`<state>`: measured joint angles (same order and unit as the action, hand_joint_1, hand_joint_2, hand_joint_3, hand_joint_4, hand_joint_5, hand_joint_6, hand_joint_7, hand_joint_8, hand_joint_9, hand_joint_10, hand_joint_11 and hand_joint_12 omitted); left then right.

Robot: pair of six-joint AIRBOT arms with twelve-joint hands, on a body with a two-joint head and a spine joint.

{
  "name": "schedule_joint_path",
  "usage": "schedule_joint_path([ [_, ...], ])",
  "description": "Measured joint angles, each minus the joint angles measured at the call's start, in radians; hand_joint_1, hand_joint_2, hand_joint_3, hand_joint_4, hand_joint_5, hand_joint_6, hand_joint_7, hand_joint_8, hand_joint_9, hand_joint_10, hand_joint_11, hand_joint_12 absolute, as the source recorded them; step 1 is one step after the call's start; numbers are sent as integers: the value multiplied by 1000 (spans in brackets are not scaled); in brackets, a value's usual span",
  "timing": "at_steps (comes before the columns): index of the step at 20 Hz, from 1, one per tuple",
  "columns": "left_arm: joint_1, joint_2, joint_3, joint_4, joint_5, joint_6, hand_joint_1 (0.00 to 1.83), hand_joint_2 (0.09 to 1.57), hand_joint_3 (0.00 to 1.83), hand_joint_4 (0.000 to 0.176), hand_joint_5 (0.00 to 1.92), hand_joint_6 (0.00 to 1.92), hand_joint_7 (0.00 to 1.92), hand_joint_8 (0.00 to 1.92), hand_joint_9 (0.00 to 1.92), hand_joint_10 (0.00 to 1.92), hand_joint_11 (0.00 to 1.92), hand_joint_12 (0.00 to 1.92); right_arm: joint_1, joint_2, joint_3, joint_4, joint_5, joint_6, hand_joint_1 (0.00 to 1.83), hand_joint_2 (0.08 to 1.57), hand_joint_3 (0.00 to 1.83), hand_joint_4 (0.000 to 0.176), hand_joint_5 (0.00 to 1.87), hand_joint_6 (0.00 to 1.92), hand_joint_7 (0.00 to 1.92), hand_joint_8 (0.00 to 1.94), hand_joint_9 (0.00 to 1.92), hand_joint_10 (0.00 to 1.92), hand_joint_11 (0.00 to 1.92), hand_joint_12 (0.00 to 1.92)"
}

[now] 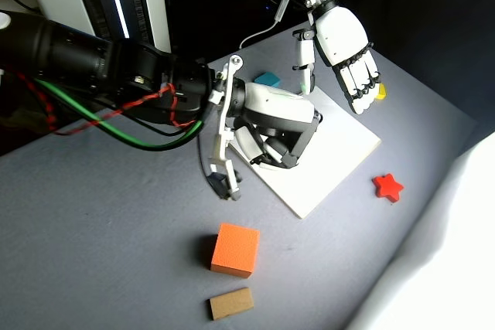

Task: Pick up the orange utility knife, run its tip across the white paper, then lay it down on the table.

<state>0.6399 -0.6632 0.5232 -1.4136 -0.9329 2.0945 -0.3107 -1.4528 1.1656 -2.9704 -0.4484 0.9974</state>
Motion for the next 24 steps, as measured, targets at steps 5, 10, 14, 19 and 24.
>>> schedule_joint_path([
  [5, 0, -9, 4, 0, 2, -5, 185, 1335, 0, 0, 7, 2, 73, 1, 117, 2, 0, 400, -21, -25, 51, 5, -121, -123, 1559, 931, 738, 176, 1432, 1921, 1679, 1941, 1768, 1921, 1836, 1921],
  [10, 0, -9, 4, 0, 2, -5, 189, 1334, 0, 0, 1, 0, 79, 1, 124, 2, 0, 410, -29, -77, 51, 6, -136, -189, 1555, 923, 729, 176, 1374, 1921, 1652, 1941, 1752, 1921, 1823, 1921],
  [14, 0, -9, 4, -1, 1, -6, 218, 1327, 0, 0, 15, 4, 94, 3, 141, 6, 0, 437, -31, -92, 45, 3, -85, -245, 1547, 931, 727, 176, 1398, 1921, 1650, 1941, 1747, 1921, 1820, 1921],
  [19, 0, -21, 16, -3, 0, -5, 207, 1332, 0, 0, 0, 0, 77, 3, 123, 5, 0, 399, -71, -114, 53, 8, -14, -273, 1544, 936, 710, 176, 1415, 1921, 1646, 1941, 1737, 1921, 1808, 1921],
  [24, 0, -34, 25, -1, -1, -6, 203, 1328, 0, 0, 1, 0, 87, 2, 142, 7, 0, 460, -80, -139, 68, 2, -19, -278, 1533, 950, 666, 176, 1426, 1921, 1659, 1941, 1744, 1921, 1812, 1921],
])
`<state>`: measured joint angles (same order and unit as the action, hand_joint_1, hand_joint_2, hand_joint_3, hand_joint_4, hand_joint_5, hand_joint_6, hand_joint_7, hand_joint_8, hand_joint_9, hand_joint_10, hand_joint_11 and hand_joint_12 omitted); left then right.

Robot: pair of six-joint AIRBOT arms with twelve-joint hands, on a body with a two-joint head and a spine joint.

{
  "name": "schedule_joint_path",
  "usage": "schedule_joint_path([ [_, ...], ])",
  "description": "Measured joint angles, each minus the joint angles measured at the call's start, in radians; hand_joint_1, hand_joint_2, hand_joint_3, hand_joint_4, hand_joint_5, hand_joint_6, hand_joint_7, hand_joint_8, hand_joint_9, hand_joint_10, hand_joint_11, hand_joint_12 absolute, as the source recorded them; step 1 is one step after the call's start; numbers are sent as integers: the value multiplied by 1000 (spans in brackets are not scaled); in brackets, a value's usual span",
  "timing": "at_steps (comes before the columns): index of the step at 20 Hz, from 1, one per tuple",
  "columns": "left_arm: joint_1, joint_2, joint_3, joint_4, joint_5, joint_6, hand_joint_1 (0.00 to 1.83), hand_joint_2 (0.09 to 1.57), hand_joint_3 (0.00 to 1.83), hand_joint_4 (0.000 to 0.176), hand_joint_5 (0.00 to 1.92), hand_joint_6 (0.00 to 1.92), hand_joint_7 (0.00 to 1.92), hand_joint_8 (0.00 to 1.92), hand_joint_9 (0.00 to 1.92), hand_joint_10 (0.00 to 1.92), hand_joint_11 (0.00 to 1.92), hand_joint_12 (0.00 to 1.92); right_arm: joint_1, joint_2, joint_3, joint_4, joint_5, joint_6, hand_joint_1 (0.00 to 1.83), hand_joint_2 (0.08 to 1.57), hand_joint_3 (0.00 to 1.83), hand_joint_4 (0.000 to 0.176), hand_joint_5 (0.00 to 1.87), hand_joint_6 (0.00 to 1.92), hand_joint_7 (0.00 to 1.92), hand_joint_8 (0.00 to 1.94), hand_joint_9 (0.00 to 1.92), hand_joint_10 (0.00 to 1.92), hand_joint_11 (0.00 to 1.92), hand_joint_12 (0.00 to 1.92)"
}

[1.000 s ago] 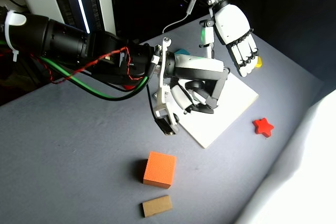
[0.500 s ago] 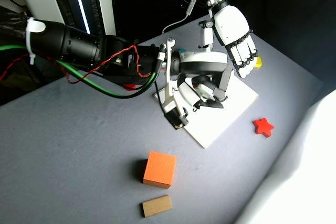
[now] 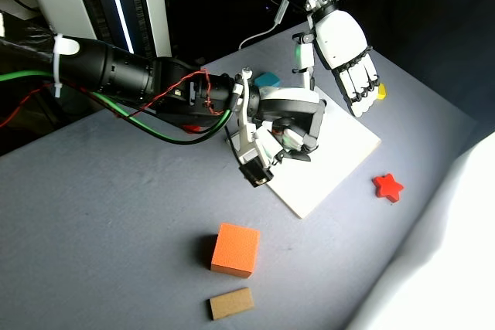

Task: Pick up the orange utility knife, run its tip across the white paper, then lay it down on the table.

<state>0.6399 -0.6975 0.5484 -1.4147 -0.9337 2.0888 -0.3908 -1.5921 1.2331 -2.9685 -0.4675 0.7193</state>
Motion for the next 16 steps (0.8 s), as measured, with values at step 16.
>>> schedule_joint_path([
  [16, 22, 0, 2, 0, -5, -48, 222, 1326, 0, 0, 38, 8, 120, 5, 175, 6, 0, 469, -63, 101, -87, 0, -41, -5, 1539, 941, 684, 176, 1436, 1921, 1677, 1941, 1761, 1921, 1832, 1921],
])
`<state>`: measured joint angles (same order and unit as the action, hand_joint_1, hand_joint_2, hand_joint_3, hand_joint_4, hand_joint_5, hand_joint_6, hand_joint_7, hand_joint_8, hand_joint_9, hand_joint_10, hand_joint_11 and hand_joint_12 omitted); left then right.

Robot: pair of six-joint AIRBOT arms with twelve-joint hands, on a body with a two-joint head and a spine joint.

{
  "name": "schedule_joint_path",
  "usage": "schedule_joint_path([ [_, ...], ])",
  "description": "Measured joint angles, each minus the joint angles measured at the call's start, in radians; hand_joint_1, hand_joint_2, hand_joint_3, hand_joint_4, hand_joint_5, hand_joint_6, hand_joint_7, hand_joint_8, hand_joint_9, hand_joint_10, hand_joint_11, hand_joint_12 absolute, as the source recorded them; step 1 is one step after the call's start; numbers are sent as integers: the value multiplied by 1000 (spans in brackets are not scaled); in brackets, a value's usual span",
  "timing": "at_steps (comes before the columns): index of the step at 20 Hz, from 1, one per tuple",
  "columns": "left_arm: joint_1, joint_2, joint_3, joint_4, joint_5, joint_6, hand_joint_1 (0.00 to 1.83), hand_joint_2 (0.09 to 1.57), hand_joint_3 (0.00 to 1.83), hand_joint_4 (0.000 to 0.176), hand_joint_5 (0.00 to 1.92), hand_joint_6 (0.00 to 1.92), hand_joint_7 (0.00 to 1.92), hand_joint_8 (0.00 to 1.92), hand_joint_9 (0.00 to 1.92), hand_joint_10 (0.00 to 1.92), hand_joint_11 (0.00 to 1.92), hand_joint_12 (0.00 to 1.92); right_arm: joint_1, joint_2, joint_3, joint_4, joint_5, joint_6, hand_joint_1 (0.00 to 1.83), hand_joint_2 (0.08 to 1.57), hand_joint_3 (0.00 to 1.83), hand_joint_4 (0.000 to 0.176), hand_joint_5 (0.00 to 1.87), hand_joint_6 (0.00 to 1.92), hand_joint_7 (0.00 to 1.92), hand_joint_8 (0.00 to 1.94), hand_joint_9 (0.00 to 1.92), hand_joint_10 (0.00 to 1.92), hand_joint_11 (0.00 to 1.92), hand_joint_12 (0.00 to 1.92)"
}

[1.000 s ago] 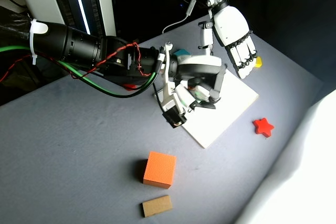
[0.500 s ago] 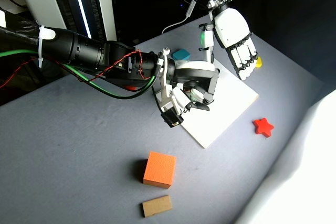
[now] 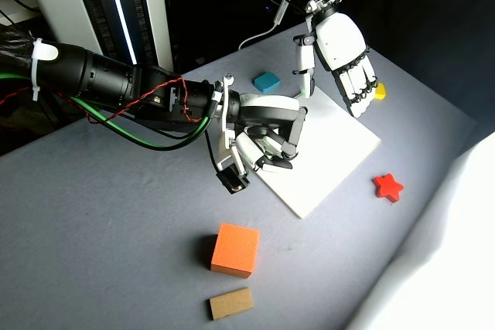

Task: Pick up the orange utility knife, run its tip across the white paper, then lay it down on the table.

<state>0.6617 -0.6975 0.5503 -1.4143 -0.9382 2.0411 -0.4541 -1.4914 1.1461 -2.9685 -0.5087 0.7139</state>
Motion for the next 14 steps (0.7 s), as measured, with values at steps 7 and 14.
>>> schedule_joint_path([
  [7, 0, 0, 0, 0, -2, 0, 159, 1342, 4, 0, 4, 0, 82, 1, 124, 1, 0, 425, 1, 46, -56, -2, 24, 1, 1534, 949, 661, 176, 1413, 1921, 1677, 1941, 1758, 1921, 1824, 1921],
  [14, 0, 0, 0, 2, -2, 0, 182, 1337, 0, 0, 0, 0, 77, 1, 120, 0, 0, 349, 1, 79, -80, 0, 37, 6, 1544, 955, 662, 176, 1436, 1921, 1682, 1941, 1764, 1921, 1832, 1921],
])
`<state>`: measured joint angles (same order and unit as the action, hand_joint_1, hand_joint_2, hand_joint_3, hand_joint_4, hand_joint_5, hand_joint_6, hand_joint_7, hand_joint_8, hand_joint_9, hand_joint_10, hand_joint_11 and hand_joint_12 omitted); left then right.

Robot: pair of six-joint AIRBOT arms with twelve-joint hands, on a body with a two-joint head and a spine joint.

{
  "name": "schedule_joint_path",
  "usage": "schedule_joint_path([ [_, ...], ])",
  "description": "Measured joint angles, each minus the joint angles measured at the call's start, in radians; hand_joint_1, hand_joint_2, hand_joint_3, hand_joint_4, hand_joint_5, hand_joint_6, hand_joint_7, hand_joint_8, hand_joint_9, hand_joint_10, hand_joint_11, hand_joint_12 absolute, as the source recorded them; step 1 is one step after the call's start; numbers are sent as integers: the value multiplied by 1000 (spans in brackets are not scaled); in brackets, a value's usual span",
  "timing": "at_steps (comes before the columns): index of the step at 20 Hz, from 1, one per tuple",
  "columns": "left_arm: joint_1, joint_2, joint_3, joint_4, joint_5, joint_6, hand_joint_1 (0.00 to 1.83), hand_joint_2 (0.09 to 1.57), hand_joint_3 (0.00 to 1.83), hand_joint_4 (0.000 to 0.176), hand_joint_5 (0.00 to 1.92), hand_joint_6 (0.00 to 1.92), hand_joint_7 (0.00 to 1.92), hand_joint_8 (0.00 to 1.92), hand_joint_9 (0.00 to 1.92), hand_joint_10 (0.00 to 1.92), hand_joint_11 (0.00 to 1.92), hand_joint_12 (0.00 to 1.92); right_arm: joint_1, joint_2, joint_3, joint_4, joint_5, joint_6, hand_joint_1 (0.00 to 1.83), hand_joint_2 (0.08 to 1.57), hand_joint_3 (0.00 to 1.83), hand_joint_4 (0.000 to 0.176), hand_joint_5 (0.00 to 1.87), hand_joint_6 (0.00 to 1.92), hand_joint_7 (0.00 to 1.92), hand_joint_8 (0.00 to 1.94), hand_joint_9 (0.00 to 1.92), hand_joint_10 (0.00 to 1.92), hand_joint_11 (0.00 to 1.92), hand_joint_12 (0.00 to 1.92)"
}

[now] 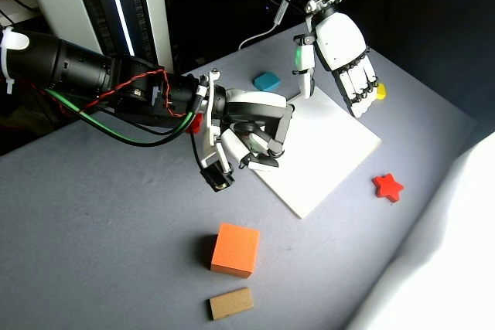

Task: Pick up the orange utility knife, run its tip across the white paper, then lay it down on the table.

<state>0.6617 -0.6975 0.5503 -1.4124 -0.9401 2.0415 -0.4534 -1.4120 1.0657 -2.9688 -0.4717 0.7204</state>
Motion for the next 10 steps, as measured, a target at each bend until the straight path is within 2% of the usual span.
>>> schedule_joint_path([
  [3, 0, 0, 0, 0, -1, 0, 166, 1343, 2, 0, 5, 1, 82, 5, 122, 6, 0, 367, 0, 17, -11, 0, 0, 22, 1523, 972, 663, 176, 1424, 1921, 1668, 1941, 1757, 1921, 1826, 1921],
  [6, 0, 0, 0, 0, -1, 0, 204, 1334, 0, 0, 26, 6, 101, 5, 141, 8, 0, 365, 37, 76, -67, 2, 35, 99, 1528, 961, 662, 176, 1421, 1921, 1673, 1941, 1762, 1921, 1833, 1921],
  [9, 0, 0, 0, 0, -1, 0, 191, 1339, 1, 0, 15, 0, 94, 0, 132, 3, 0, 362, 64, 164, -151, -4, 43, 227, 1523, 969, 662, 176, 1404, 1921, 1658, 1941, 1754, 1921, 1824, 1921],
  [10, 1, 0, 0, -2, -3, 0, 191, 1339, 0, 0, 15, 0, 89, 0, 127, 0, 0, 361, 64, 195, -175, -4, 77, 289, 1527, 963, 659, 176, 1410, 1921, 1663, 1941, 1755, 1921, 1820, 1921],
])
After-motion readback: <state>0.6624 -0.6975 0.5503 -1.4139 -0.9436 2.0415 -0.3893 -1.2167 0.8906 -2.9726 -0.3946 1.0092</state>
